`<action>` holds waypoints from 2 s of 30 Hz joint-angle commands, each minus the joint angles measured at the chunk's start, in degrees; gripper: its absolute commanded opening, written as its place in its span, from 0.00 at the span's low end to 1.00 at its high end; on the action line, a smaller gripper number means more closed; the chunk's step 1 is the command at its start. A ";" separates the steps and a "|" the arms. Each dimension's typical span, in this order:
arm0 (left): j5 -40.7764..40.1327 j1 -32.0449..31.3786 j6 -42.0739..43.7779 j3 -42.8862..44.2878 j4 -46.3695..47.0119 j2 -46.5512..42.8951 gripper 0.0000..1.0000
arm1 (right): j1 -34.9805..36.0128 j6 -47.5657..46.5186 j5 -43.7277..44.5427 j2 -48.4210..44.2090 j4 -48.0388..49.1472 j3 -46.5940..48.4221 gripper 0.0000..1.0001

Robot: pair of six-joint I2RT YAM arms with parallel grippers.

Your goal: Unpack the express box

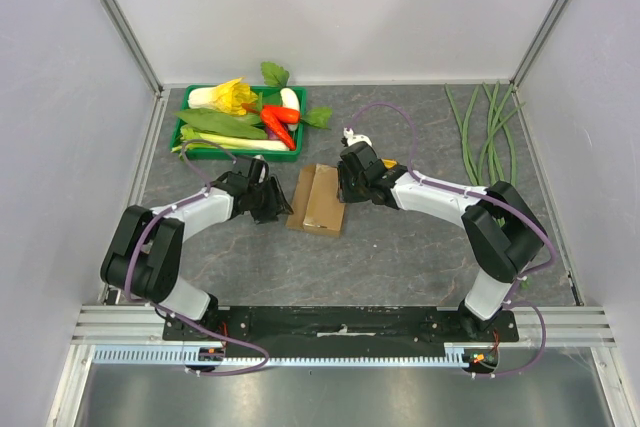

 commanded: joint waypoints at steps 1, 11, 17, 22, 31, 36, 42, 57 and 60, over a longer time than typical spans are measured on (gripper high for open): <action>-0.09 0.14 2.05 1.71 2.42 -0.02 0.57 | -0.41 -2.06 1.53 0.78 -3.99 0.61 0.39; 3.25 0.58 -0.85 6.72 4.18 9.47 0.58 | -1.29 -6.99 -3.83 -0.54 -2.85 -2.64 0.39; 7.47 1.81 -1.91 9.70 5.41 15.09 0.48 | -2.87 -7.87 -7.53 -1.42 -0.82 -5.72 0.33; 15.19 3.13 -2.35 9.71 8.04 17.30 0.45 | -3.83 -8.04 -10.95 -0.89 -0.03 -6.42 0.30; 24.52 3.84 -4.98 2.77 16.04 17.12 0.41 | -7.79 -8.22 -17.19 0.34 3.13 -8.44 0.29; 26.19 3.84 -5.95 2.67 17.98 17.31 0.19 | -8.32 -8.22 -18.43 0.52 3.31 -8.36 0.29; 25.31 3.92 -3.58 5.13 12.11 12.92 0.02 | -8.50 -6.55 -15.45 -1.94 0.25 -6.17 0.30; 25.93 3.84 -3.49 9.62 0.40 -0.27 0.02 | -8.15 -5.67 -5.49 -18.21 -5.04 2.62 0.77; 26.28 3.84 -3.05 10.41 -0.48 -0.71 0.02 | -6.22 -6.37 -7.52 -16.72 -3.73 3.16 0.77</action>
